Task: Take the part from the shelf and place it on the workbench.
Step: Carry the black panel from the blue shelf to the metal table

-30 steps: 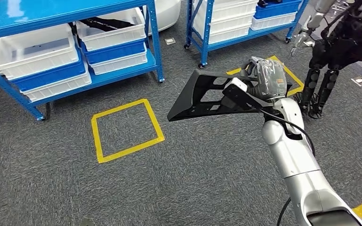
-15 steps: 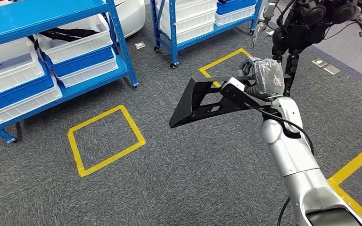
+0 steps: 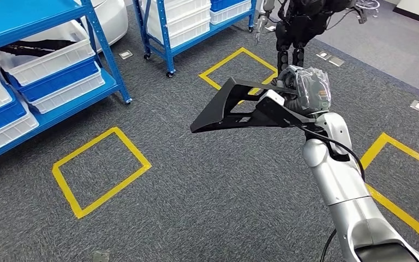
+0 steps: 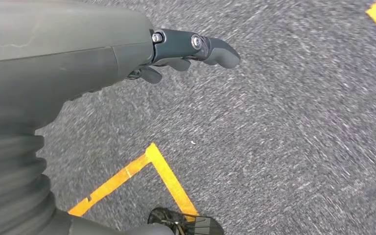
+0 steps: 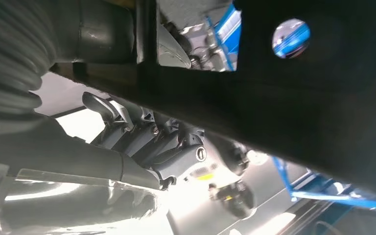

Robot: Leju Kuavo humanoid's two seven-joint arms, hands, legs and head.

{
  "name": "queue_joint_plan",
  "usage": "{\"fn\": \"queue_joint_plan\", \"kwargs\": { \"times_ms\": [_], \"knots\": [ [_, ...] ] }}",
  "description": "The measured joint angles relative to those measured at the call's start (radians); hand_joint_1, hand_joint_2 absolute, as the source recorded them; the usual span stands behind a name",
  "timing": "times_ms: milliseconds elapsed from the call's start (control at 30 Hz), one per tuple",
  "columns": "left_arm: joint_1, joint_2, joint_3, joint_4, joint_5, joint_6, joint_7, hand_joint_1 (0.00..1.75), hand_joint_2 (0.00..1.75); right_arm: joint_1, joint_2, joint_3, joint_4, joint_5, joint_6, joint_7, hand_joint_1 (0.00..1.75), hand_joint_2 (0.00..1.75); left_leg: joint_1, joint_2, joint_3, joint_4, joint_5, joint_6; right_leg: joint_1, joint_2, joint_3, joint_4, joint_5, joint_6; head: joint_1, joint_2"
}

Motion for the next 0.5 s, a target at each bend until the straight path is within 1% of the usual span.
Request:
{"fn": "queue_joint_plan", "kwargs": {
  "times_ms": [33,67,100,133,167,200,233,267,300,333,367,400,433,467,500],
  "knots": [
    [0.000,0.000,0.000,0.000,0.000,0.000,0.000,0.00,1.75,-0.002,0.001,0.000,0.000,0.001,0.000,0.001,1.71,1.75,-0.005,0.012,-0.001,0.001,0.001,-0.002,0.007,-0.018,0.038,-0.059,0.013,-0.007,-0.001,0.000],
    [0.000,-0.001,0.000,0.000,0.000,0.000,0.000,0.00,1.75,-0.003,0.002,0.000,0.000,0.002,0.000,0.001,1.71,1.75,-0.008,0.023,-0.002,0.002,0.002,-0.004,0.011,-0.028,0.056,-0.088,0.020,-0.014,-0.002,0.000],
    [0.000,-0.002,0.000,0.000,-0.001,0.000,0.000,0.00,1.75,-0.005,0.002,0.000,0.000,0.003,0.000,0.002,1.71,1.75,-0.010,0.035,-0.003,0.003,0.003,-0.007,0.014,-0.025,0.058,-0.097,0.026,-0.021,-0.003,0.000],
    [-0.001,-0.002,0.000,0.000,-0.001,0.000,0.000,0.00,1.75,-0.005,0.002,0.000,0.000,0.003,0.000,0.002,1.71,1.75,-0.011,0.045,-0.002,0.004,0.005,-0.010,0.008,-0.013,0.056,-0.102,0.032,-0.027,-0.003,0.000],
    [-0.002,-0.002,0.000,0.000,-0.001,0.000,0.000,0.00,1.75,-0.005,0.001,0.000,0.000,0.003,0.000,0.003,1.71,1.75,-0.009,0.040,-0.004,0.008,0.002,-0.015,0.001,-0.002,0.055,-0.106,0.038,-0.031,-0.002,0.000],
    [-0.003,-0.002,0.000,0.000,-0.002,0.000,0.000,0.00,1.75,-0.006,0.000,-0.001,0.000,0.003,0.000,0.003,1.71,1.75,-0.005,0.018,-0.009,0.022,-0.011,-0.023,-0.007,0.008,0.055,-0.110,0.044,-0.036,-0.002,0.000],
    [-0.003,-0.002,0.000,0.000,-0.003,0.000,0.000,0.00,1.75,-0.007,0.001,0.000,0.000,0.003,0.001,0.004,1.71,1.75,0.001,-0.013,-0.022,0.057,-0.038,-0.032,-0.015,0.019,0.053,-0.114,0.051,-0.041,-0.003,0.000],
    [-0.002,-0.001,0.000,0.000,-0.003,0.000,0.000,0.00,1.75,-0.007,0.004,0.000,0.000,0.003,0.001,0.005,1.71,1.75,0.010,-0.049,-0.043,0.110,-0.074,-0.043,-0.019,0.029,0.050,-0.115,0.056,-0.045,-0.004,0.000],
    [-0.001,-0.001,0.000,0.000,-0.003,0.000,0.000,0.00,1.75,-0.008,0.006,0.000,0.000,0.003,0.002,0.006,1.71,1.75,0.018,-0.072,-0.069,0.179,-0.115,-0.052,-0.020,0.039,0.045,-0.115,0.061,-0.048,-0.005,0.000],
    [0.001,-0.001,0.000,0.000,-0.003,0.000,0.000,0.00,1.75,-0.007,0.009,0.000,0.000,0.003,0.002,0.006,1.71,1.75,0.027,-0.082,-0.096,0.247,-0.149,-0.059,-0.020,0.051,0.039,-0.115,0.065,-0.047,-0.005,0.000],
    [0.001,0.000,0.000,0.000,-0.003,0.000,0.000,0.00,1.75,-0.007,0.011,0.000,0.001,0.003,0.003,0.006,1.71,1.75,0.034,-0.084,-0.112,0.291,-0.166,-0.066,-0.021,0.064,0.034,-0.114,0.070,-0.043,-0.004,0.000],
    [0.001,0.000,0.001,0.000,-0.003,0.000,0.000,0.00,1.75,-0.006,0.011,0.000,0.003,0.003,0.005,0.006,1.71,1.75,0.042,-0.085,-0.110,0.301,-0.164,-0.071,-0.023,0.078,0.029,-0.114,0.074,-0.039,-0.004,0.000],
    [0.001,0.000,0.001,0.000,-0.003,0.000,0.000,0.00,1.75,-0.006,0.011,0.000,0.004,0.003,0.008,0.006,1.71,1.75,0.049,-0.086,-0.092,0.274,-0.145,-0.076,-0.026,0.092,0.026,-0.113,0.078,-0.033,-0.004,0.000],
    [0.001,0.000,0.001,0.000,-0.003,0.000,0.000,0.00,1.75,-0.006,0.011,0.000,0.006,0.003,0.010,0.006,1.71,1.75,0.057,-0.095,-0.055,0.214,-0.114,-0.081,-0.029,0.105,0.023,-0.111,0.081,-0.028,-0.005,0.000],
    [0.001,0.000,0.001,0.000,-0.003,0.000,-0.001,0.00,1.75,-0.007,0.011,0.000,0.008,0.003,0.012,0.006,1.71,1.75,0.065,-0.125,-0.011,0.139,-0.086,-0.085,-0.031,0.118,0.020,-0.110,0.085,-0.022,-0.005,0.000]
  ]
}}
